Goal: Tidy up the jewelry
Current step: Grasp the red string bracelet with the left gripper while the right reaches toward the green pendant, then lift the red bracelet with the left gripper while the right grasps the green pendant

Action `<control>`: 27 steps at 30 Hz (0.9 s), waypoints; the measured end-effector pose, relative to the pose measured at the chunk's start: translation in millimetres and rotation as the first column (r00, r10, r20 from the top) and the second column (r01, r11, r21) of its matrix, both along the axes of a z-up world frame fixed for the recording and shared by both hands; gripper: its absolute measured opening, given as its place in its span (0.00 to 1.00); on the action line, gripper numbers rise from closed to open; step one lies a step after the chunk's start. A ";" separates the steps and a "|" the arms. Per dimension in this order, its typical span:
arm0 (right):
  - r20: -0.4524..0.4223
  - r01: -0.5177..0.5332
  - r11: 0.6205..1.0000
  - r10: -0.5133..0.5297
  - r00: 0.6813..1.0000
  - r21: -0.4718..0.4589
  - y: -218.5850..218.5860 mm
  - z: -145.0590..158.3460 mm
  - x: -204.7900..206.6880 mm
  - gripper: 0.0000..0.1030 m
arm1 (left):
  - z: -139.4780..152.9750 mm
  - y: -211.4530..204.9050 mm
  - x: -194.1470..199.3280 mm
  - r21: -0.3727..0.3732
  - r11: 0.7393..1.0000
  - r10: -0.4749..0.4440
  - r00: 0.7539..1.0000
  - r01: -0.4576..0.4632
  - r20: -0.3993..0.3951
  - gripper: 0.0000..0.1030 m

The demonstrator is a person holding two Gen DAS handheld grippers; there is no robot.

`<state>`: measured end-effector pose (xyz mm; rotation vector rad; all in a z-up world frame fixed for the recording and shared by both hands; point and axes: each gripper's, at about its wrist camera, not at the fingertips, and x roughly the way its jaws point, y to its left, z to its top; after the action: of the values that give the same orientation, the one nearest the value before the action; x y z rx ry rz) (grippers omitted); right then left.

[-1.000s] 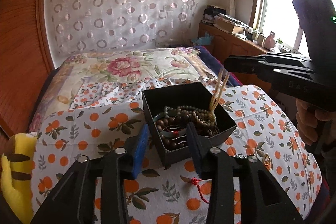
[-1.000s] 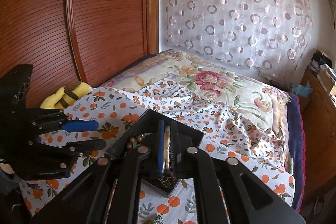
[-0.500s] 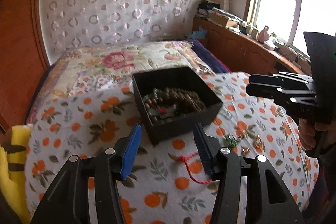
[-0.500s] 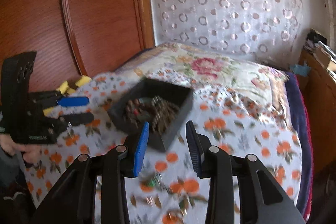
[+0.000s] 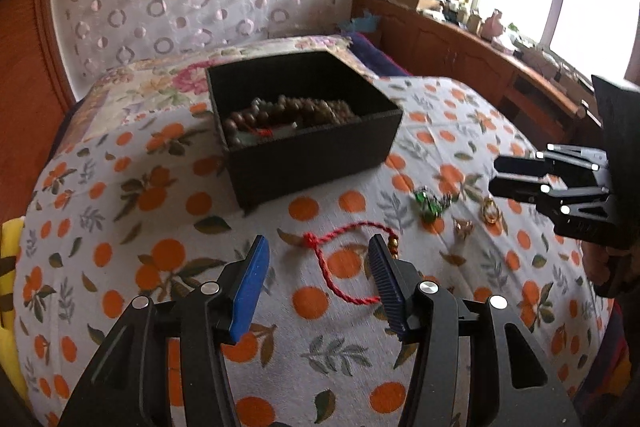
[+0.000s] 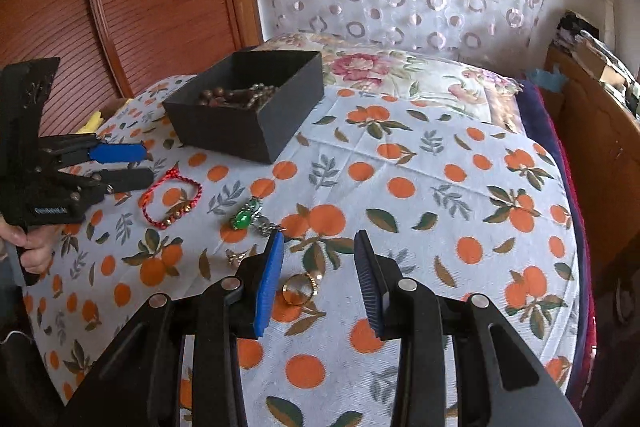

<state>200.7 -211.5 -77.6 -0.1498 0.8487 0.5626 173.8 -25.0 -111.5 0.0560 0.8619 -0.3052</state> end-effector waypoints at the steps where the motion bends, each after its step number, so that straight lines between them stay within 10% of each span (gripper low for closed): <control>1: -0.003 -0.010 1.000 0.010 1.000 0.004 3.7 -0.4 0.8 0.38 | -1.4 -1.1 0.6 0.002 1.000 -0.004 1.000 0.004 -0.006 0.42; 15: -0.065 -0.095 0.995 0.095 0.993 0.009 52.8 -10.2 6.9 0.23 | -15.6 -3.3 6.3 0.033 0.999 0.002 0.998 0.000 -0.060 0.03; 27: -0.051 -0.092 0.993 0.088 0.995 -0.075 66.6 -14.3 12.0 0.13 | -5.9 8.0 0.6 -0.003 1.000 0.018 1.000 -0.018 -0.022 0.02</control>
<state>212.8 -144.8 -91.9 -0.2475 0.9139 0.6201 174.4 -17.0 -117.4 0.0425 0.8831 -0.2908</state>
